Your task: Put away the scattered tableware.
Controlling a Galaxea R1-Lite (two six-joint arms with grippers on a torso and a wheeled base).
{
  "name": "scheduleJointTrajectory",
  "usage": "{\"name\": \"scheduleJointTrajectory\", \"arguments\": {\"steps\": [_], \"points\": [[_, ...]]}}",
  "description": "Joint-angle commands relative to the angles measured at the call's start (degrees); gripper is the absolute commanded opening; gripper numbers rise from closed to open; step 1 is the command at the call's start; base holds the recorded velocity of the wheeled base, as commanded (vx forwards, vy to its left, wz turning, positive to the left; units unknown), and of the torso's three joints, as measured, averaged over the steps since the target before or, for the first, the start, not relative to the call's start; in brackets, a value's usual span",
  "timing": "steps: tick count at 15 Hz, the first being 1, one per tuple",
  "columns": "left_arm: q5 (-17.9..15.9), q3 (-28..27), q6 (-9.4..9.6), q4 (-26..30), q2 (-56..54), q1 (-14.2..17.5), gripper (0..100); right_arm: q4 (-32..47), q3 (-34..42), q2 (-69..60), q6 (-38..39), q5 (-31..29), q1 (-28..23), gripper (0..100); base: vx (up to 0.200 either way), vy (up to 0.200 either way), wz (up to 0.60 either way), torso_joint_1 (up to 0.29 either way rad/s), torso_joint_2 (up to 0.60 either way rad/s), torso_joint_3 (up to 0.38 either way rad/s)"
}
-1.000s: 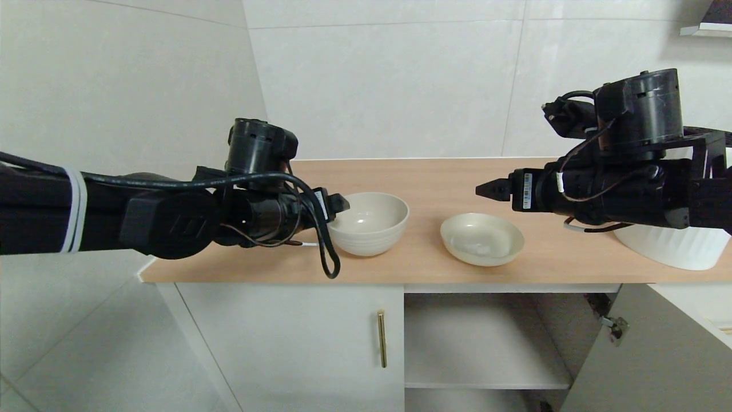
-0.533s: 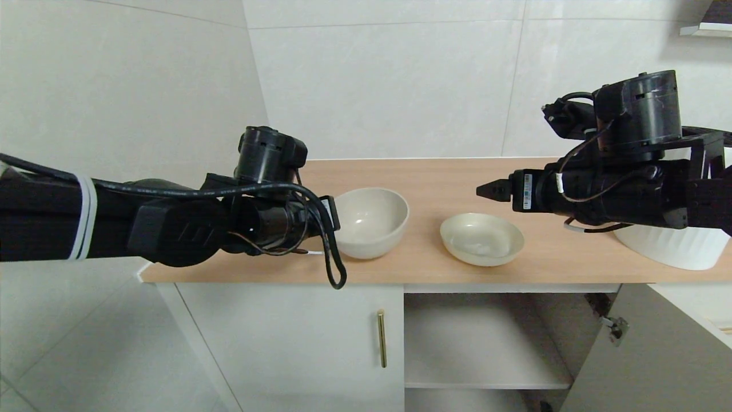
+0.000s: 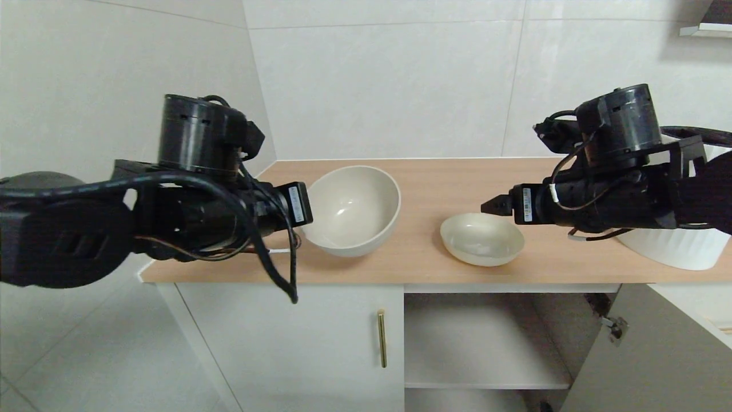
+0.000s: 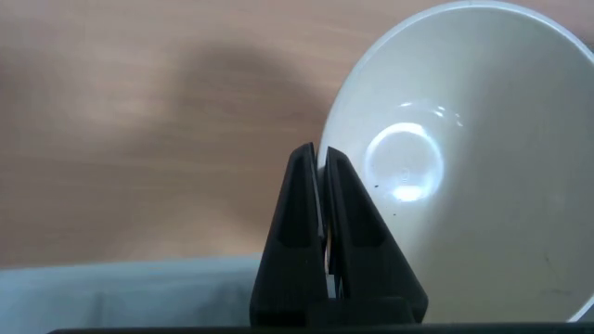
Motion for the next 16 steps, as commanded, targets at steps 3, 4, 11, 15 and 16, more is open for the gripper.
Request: {"name": "scheduleJointTrajectory", "arguments": {"steps": [3, 4, 11, 15, 16], "points": [[-5.2, 4.8, 1.49, -3.7, -7.6, -0.1, 0, 3.9, -4.9, 7.8, 0.0, -3.0, -3.3, 100, 0.0, 0.0, 0.0, 0.0, 0.0, 0.0], [-5.2, 4.9, 1.49, -3.7, -7.4, 0.0, 0, 4.0, -5.4, 8.8, 0.0, -3.0, -3.7, 100, 0.0, 0.0, 0.0, 0.0, 0.0, 0.0], [-5.2, 4.9, 1.49, -3.7, -7.1, 0.0, 0, 6.2, -7.2, 12.2, -0.1, -2.8, -5.4, 100, 0.0, 0.0, 0.0, 0.0, 0.0, 0.0], [-5.2, 4.9, 1.4, -3.7, -7.1, 0.0, 0, 6.2, -7.3, 12.2, -0.1, -2.5, -5.4, 0, 0.0, 0.0, 0.0, 0.0, 0.0, 0.0], [-5.2, 4.9, 1.49, -3.7, -7.1, 0.0, 0, 6.3, -7.3, 12.3, -0.1, -2.5, -5.4, 0, 0.0, 0.0, 0.0, 0.0, 0.0, 0.0]]}}
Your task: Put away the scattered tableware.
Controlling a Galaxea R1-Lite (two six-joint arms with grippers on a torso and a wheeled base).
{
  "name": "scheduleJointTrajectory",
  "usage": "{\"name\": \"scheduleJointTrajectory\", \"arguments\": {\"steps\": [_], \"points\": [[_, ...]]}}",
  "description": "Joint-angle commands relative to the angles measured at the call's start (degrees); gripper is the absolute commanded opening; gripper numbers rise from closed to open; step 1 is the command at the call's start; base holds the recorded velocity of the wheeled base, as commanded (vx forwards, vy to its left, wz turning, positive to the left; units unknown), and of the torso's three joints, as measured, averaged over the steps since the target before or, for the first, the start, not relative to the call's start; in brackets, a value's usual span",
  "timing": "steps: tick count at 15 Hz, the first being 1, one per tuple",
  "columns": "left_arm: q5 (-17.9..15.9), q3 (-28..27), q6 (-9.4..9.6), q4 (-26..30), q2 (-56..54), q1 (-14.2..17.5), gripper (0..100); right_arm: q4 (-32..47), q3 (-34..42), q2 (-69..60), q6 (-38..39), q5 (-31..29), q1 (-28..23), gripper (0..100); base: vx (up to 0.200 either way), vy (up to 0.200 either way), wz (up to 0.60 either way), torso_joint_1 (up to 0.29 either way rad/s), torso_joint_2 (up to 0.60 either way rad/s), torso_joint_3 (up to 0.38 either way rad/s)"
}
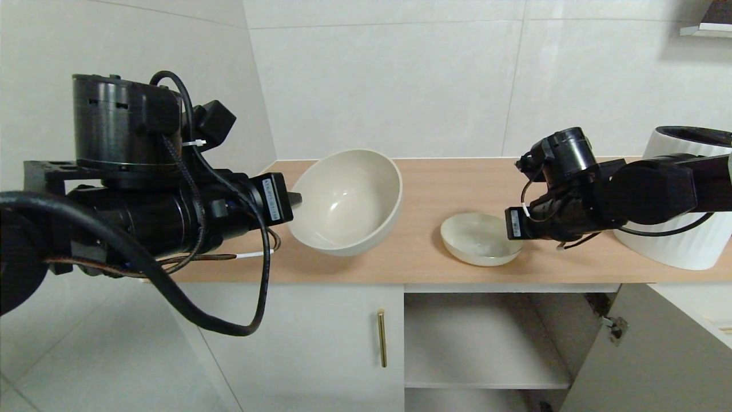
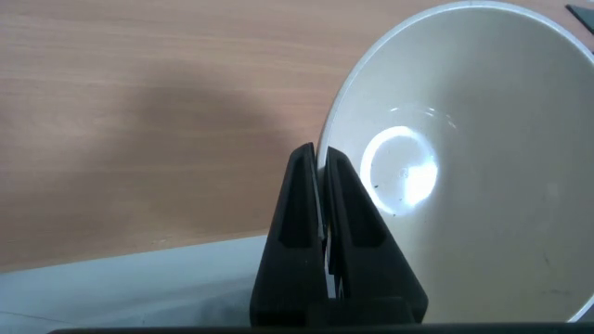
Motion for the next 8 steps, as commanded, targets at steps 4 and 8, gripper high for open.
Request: {"name": "scheduleJointTrajectory", "arguments": {"steps": [4, 8], "points": [[0.0, 0.2, -0.19, 0.0, -0.5, 0.0, 0, 1.5, -0.3, -1.7, 0.1, 0.1, 0.0, 0, 0.0, 0.0, 0.0, 0.0, 0.0, 0.0], [-1.5, 7.1, 2.18, -0.2, -6.4, 0.1, 0, 11.4, 0.7, -12.1, 3.3, 9.2, 0.1, 0, 0.0, 0.0, 0.0, 0.0, 0.0, 0.0]]}}
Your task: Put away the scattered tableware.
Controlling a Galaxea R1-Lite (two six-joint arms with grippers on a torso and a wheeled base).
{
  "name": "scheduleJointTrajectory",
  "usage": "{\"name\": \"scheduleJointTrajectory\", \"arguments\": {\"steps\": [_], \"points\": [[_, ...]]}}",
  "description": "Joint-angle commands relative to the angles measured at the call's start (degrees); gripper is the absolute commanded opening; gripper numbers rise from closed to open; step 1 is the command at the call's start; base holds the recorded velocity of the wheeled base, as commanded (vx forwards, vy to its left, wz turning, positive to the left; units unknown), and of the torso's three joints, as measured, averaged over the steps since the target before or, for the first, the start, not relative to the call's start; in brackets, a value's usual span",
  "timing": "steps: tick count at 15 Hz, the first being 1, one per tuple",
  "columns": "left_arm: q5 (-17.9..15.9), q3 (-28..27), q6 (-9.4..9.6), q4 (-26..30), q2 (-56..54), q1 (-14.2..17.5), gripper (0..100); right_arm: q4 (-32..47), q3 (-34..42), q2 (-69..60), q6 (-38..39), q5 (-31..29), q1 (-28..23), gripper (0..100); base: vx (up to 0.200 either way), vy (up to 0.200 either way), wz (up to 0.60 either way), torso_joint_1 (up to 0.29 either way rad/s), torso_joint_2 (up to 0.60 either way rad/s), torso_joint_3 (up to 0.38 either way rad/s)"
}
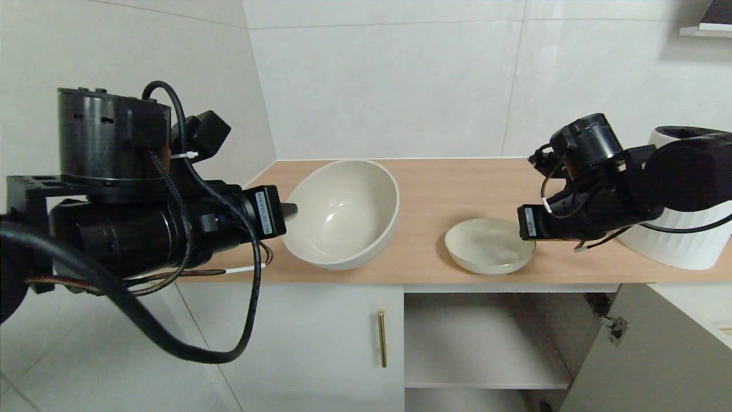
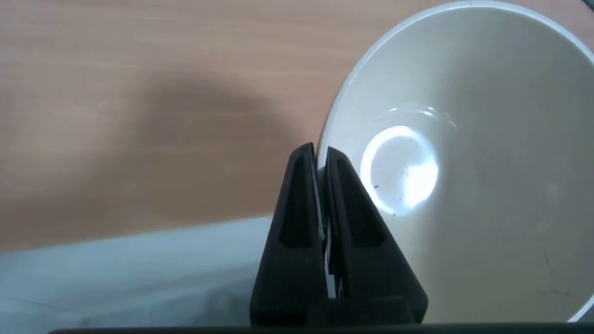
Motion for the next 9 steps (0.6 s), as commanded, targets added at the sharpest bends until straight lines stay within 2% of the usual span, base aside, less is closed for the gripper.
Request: {"name": "scheduleJointTrajectory", "arguments": {"steps": [1, 4, 6, 8, 9], "points": [[-1.3, 5.1, 1.22, 0.0, -6.4, 0.1, 0, 5.2, 1.7, -10.2, 2.7, 5.5, 0.5, 0, 0.0, 0.0, 0.0, 0.0, 0.0, 0.0], [-1.6, 8.8, 1.05, 0.0, -9.6, 1.0, 0, 5.7, 10.4, -17.3, 2.6, 7.1, 0.6, 0, 0.0, 0.0, 0.0, 0.0, 0.0, 0.0], [-1.5, 10.9, 0.96, 0.0, -10.3, 4.0, 0, 5.3, 15.1, -20.4, 2.9, 7.1, 1.4, 0, 0.0, 0.0, 0.0, 0.0, 0.0, 0.0], [-2.2, 13.1, 1.05, 0.0, -11.5, 5.2, 0, 3.7, 16.2, -20.9, 2.8, 7.1, 2.0, 0, 0.0, 0.0, 0.0, 0.0, 0.0, 0.0], [-3.5, 13.7, 1.31, 0.0, -11.1, 5.2, 0, 0.0, 17.6, -20.8, 2.8, 7.1, 2.7, 0, 0.0, 0.0, 0.0, 0.0, 0.0, 0.0]]}}
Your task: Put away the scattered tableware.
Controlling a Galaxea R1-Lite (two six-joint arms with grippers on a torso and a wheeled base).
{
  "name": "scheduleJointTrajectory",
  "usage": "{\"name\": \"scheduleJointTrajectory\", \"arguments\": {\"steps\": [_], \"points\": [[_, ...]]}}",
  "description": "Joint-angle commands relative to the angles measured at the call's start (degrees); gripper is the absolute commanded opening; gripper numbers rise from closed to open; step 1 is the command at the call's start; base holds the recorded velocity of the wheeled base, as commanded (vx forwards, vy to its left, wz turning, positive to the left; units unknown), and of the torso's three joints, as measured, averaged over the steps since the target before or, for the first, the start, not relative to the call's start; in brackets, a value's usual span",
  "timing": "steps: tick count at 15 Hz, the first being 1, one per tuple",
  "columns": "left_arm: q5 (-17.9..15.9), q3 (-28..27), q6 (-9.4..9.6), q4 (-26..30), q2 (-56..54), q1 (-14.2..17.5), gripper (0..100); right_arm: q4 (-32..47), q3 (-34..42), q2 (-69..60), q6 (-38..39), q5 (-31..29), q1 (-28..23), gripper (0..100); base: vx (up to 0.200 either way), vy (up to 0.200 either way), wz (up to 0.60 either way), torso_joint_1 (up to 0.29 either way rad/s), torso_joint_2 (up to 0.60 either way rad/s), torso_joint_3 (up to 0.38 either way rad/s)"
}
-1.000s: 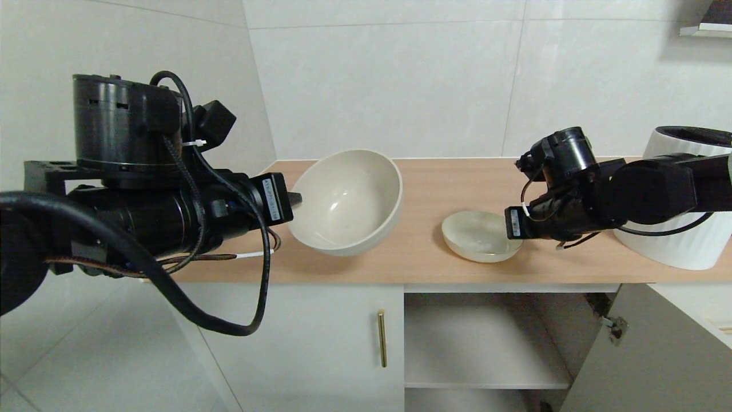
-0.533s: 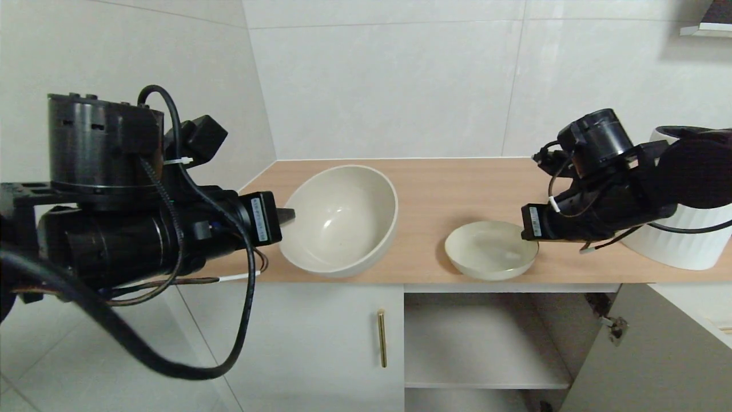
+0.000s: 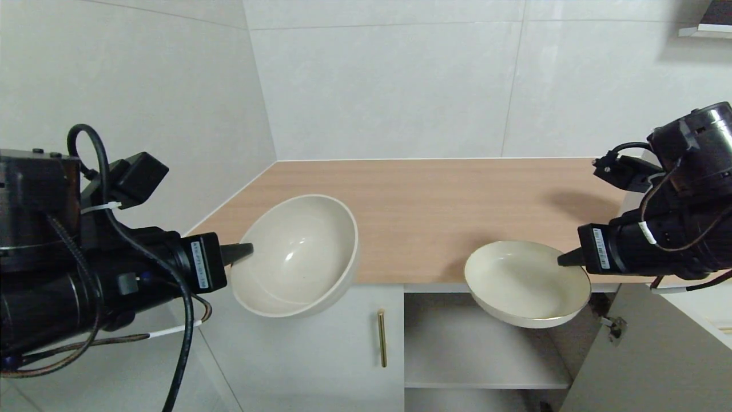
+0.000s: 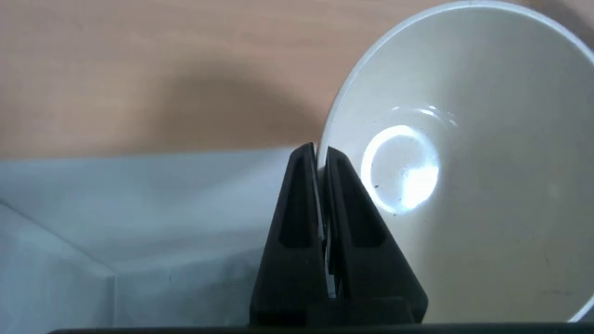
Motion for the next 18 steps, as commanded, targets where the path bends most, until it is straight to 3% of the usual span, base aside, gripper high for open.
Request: {"name": "scheduleJointTrajectory", "arguments": {"steps": [1, 3, 7, 18], "points": [[-0.5, 0.5, 0.0, 0.0, -0.1, 0.3, 0, -3.0, 2.6, -1.6, 0.0, 0.1, 0.7, 0, 0.0, 0.0, 0.0, 0.0, 0.0, 0.0], [-0.9, 0.0, -0.09, 0.0, 1.8, 0.4, 0, -5.4, 3.9, -1.2, -0.2, 0.0, 0.5, 0, 0.0, 0.0, 0.0, 0.0, 0.0, 0.0], [-0.9, -0.6, -0.09, 0.0, 4.2, 0.3, 0, -5.9, 4.6, -1.1, -0.4, -0.3, 0.5, 0, -0.2, 0.0, 0.0, 0.01, 0.0, 0.004], [-0.7, -0.5, -0.09, 0.0, 4.2, 0.4, 0, -8.2, 5.6, 0.3, -0.6, -0.5, 0.5, 0, 0.0, 0.0, 0.0, 0.0, 0.0, 0.0]]}}
